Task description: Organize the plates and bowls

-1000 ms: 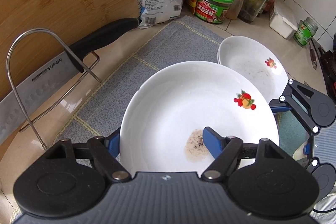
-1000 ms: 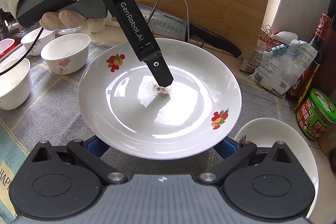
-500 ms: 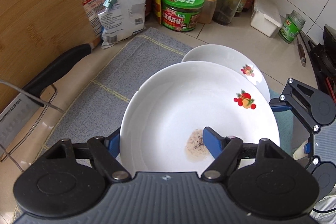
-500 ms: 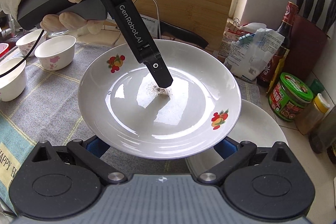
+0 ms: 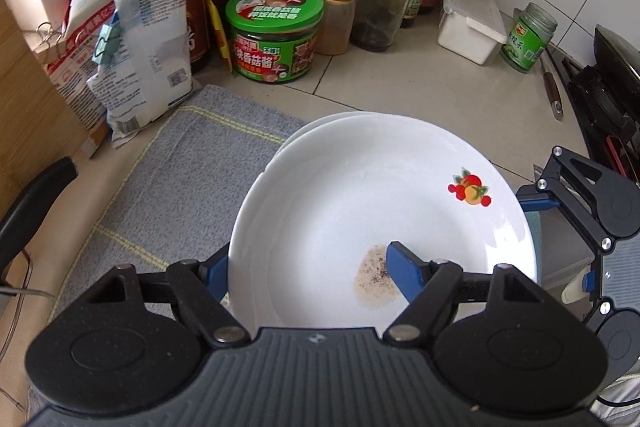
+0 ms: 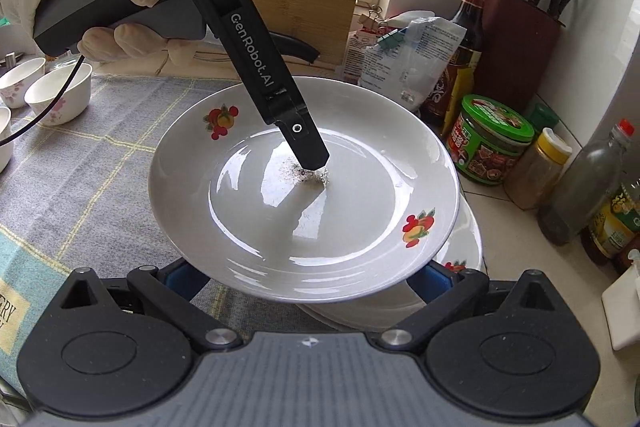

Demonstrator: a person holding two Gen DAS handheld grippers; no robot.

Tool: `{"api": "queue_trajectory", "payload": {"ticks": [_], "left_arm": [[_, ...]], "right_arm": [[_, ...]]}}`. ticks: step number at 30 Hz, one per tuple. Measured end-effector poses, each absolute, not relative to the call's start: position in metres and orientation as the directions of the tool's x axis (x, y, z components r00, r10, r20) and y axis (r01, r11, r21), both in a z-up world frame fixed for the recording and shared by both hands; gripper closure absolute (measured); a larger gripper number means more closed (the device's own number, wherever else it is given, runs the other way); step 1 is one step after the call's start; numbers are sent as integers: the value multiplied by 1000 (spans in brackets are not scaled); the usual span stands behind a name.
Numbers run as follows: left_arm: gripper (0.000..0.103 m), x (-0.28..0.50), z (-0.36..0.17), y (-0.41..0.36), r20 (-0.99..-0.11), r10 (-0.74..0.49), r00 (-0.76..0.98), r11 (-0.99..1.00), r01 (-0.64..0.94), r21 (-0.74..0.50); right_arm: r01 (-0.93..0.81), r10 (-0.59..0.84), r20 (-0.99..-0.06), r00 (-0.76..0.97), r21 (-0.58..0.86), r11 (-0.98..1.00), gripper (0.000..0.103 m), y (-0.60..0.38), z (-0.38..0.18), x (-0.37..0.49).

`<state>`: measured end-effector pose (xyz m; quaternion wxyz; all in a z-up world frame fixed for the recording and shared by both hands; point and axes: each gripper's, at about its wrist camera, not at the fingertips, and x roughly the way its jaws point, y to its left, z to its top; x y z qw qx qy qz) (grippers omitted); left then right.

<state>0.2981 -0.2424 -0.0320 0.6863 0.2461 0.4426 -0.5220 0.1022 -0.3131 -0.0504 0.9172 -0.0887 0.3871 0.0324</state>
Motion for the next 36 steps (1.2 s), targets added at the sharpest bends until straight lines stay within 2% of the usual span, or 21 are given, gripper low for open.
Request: {"api": "queue_trajectory", "payload": {"ticks": [36], "left_arm": [[26,284,-58,-301,-881,-473,-22,222,965,-143]], "right_arm": [[6,-98,-750,655,-124,992,0,-349,-60,81]]}}
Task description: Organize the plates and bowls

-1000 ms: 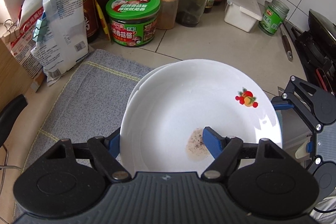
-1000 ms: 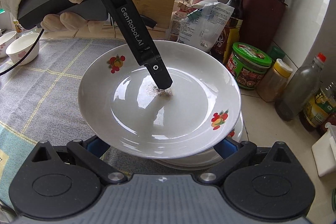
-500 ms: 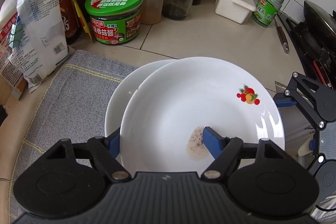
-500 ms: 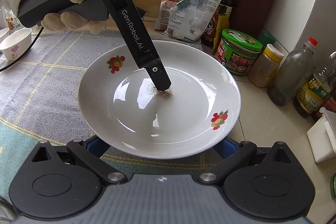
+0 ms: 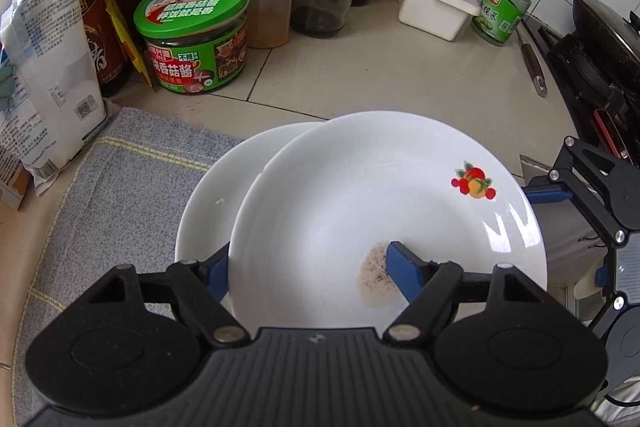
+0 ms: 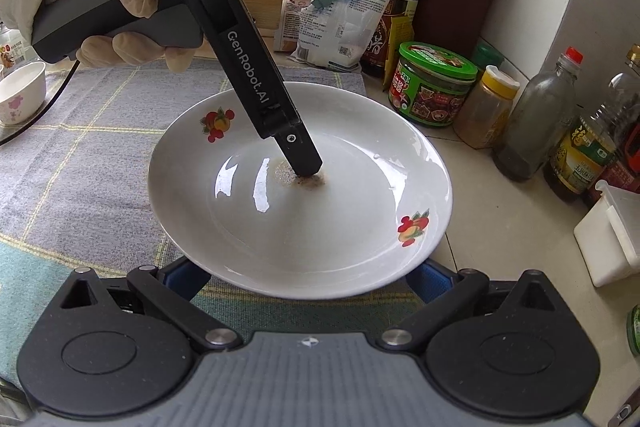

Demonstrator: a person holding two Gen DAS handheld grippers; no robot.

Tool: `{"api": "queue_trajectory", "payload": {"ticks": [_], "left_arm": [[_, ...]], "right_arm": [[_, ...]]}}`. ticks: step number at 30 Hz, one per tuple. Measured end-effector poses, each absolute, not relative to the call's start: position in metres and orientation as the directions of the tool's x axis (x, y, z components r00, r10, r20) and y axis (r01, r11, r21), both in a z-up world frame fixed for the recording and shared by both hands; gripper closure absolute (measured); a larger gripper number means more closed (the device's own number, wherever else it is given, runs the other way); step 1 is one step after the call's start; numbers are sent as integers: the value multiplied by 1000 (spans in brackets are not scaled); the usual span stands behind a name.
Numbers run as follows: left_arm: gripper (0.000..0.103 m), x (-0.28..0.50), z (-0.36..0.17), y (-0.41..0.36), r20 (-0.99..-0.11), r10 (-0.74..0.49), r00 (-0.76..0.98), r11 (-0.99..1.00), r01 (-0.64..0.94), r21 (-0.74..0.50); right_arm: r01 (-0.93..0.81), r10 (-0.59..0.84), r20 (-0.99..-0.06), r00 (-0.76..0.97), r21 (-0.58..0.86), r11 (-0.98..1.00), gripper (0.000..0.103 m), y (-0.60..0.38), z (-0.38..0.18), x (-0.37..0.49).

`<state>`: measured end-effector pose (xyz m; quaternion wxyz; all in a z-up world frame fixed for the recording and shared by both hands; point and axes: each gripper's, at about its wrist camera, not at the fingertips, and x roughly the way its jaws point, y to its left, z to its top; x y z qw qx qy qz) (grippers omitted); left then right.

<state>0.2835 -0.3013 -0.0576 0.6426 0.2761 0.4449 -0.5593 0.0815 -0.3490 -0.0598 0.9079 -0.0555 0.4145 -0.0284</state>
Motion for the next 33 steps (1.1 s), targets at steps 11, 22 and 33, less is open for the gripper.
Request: {"api": "queue_trajectory", "payload": {"ticks": [11,22,33], "left_arm": [[24,284,-60,-313,-881,-472,-28,211,967,-144],[24,287,-66,-318,-892,-451,-15,229,964,-133],[24,285,-63,-318,-896,-442,30,223,972,-77]], "right_arm": [[27,-114,-748,654,-128,991,0,-354,-58,79],[13,-107,-739,666,-132,991,0,-351,-54,78],[8,-102,-731,675,-131,991,0,-350,-52,81]]}}
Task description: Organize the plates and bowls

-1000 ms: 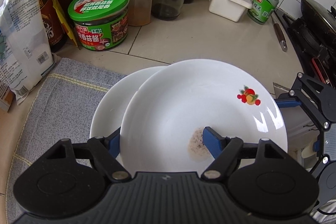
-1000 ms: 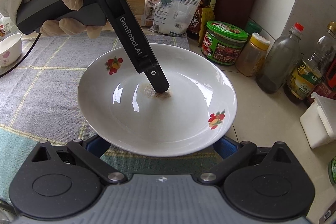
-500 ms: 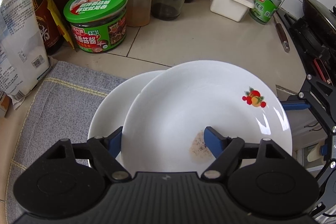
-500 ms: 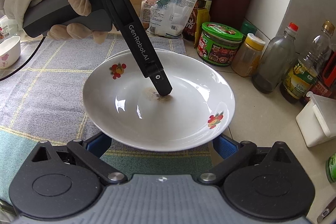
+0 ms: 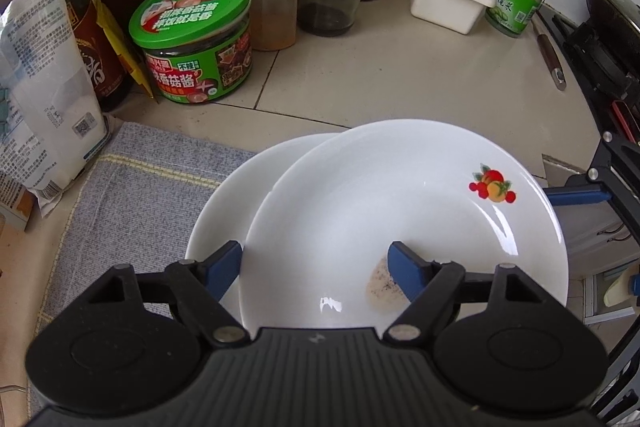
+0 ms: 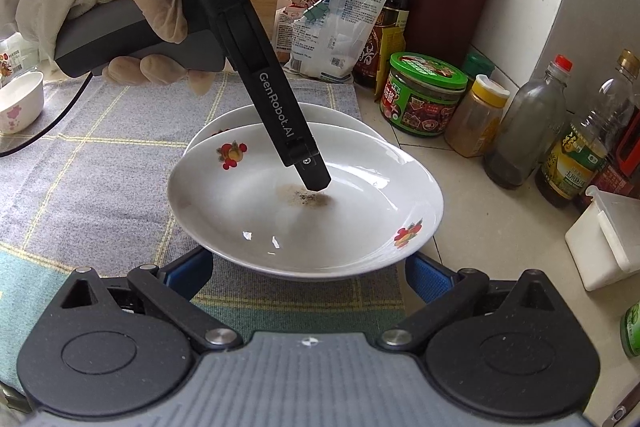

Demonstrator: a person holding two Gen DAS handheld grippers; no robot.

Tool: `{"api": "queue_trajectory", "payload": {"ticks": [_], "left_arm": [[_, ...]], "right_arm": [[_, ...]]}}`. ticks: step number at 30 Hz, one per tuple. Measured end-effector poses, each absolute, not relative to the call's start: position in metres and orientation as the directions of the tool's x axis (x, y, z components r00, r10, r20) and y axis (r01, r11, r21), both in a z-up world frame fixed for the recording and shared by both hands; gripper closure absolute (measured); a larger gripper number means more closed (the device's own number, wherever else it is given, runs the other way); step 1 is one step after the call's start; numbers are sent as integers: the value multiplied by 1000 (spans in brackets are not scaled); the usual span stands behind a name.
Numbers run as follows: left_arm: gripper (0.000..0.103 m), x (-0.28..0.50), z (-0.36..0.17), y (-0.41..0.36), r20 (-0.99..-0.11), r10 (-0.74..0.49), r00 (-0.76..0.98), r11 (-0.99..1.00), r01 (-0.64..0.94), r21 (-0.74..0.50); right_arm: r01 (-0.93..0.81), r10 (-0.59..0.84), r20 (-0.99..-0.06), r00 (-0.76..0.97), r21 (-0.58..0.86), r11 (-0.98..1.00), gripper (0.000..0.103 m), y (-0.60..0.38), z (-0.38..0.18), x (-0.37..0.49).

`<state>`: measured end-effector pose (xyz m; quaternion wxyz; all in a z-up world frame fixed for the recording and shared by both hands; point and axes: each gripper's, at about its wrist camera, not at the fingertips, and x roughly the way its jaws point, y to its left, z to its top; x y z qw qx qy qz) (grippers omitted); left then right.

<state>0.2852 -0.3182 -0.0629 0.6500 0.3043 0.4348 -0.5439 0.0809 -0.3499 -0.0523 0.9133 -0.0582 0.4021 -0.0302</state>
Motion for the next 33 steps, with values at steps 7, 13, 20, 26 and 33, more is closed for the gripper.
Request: {"api": "queue_trajectory", "payload": {"ticks": [7,13,20,26,33], "left_arm": [[23,290,-60,-313,-891,-451,61,251,966,-61],[21,294,-56,-302,-877,-472,93,281,958,-49],[16,289,-40,-291,-848,-515,123,291,956,-38],[16,273,-22,-274,-812,-558,172,317,948,-17],[11,244,15,-234,-740,-613,276,405,914,5]], "right_arm": [[4,-96,-729,677,-127,992,0,-349,-54,81],[8,-94,-730,677,-121,993,0,-349,-53,82],[-2,-84,-721,688,-118,993,0,-348,-50,84],[-20,-66,-715,696,-111,994,0,-344,-44,86],[-54,-49,-708,705,-122,991,0,-338,-33,89]]}}
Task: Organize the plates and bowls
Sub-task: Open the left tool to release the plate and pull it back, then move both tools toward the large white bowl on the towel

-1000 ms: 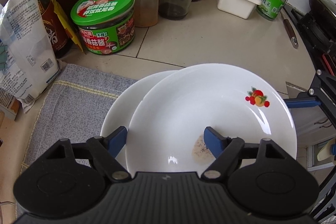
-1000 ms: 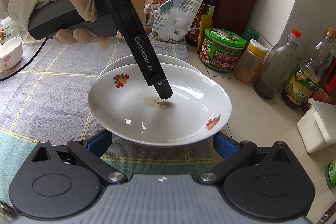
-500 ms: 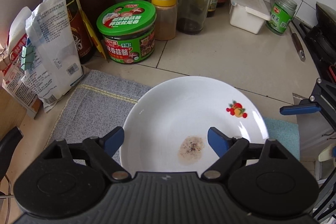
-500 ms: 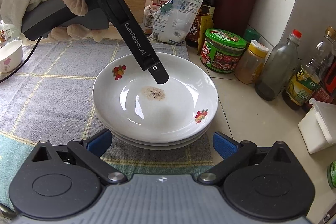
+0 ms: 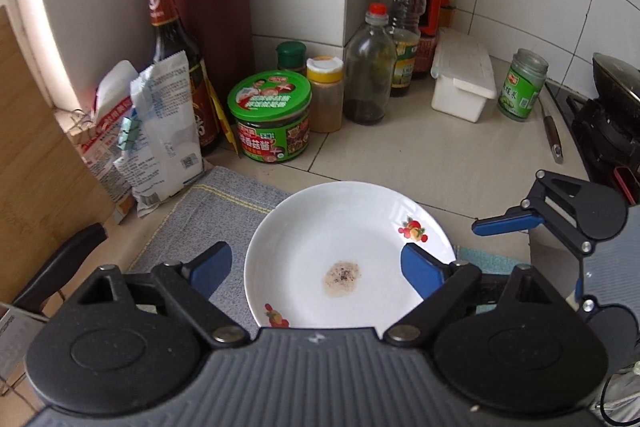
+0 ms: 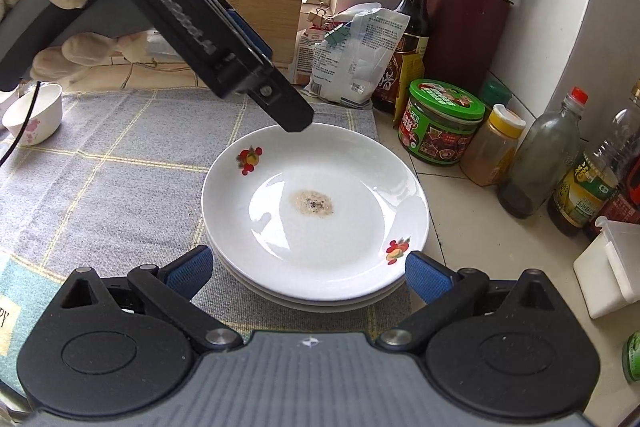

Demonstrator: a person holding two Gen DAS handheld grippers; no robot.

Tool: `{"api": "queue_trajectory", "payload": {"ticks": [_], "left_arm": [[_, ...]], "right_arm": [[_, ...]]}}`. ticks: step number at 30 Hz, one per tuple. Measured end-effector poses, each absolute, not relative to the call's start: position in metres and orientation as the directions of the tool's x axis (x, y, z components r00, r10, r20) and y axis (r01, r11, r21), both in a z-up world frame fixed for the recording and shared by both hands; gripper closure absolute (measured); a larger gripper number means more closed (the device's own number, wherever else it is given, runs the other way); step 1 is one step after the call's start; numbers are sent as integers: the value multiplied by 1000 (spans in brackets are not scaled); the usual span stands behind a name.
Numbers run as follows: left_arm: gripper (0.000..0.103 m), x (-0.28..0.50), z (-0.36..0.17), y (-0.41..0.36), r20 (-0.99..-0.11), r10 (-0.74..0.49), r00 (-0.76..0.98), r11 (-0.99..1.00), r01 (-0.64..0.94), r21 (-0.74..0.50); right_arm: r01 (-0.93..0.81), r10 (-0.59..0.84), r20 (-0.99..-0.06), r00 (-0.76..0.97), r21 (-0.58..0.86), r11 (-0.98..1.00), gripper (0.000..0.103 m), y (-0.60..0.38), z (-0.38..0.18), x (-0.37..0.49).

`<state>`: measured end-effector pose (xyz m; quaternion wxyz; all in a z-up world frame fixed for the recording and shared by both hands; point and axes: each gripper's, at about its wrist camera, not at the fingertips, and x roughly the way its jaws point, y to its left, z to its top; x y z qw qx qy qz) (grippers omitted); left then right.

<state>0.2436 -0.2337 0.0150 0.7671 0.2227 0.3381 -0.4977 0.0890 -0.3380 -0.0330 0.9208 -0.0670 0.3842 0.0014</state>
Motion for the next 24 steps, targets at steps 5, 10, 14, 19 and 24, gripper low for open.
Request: {"api": "queue_trajectory", "payload": {"ticks": [5,10,14,19,24], "left_arm": [[9,211,44,-191,-674,-617,405,514,856,44],[7,178,60,-149,-635,-562,530,631,771,85],[5,156,64,-113,-611,-525,592,710,700,68],[5,125,57,-64,-585,-447,676,797,598,82],[4,98,42,1,-594,-369,714,853,514,87]], "right_arm": [[-113,-2,-697,717,-118,987,0,-328,-26,92],[-166,43,-699,713,-109,980,0,-310,-22,98],[-214,88,-696,713,-97,972,0,-288,-18,103],[-273,138,-691,710,-90,958,0,-253,-15,104],[-324,165,-700,695,-100,941,0,-202,-19,104]]}}
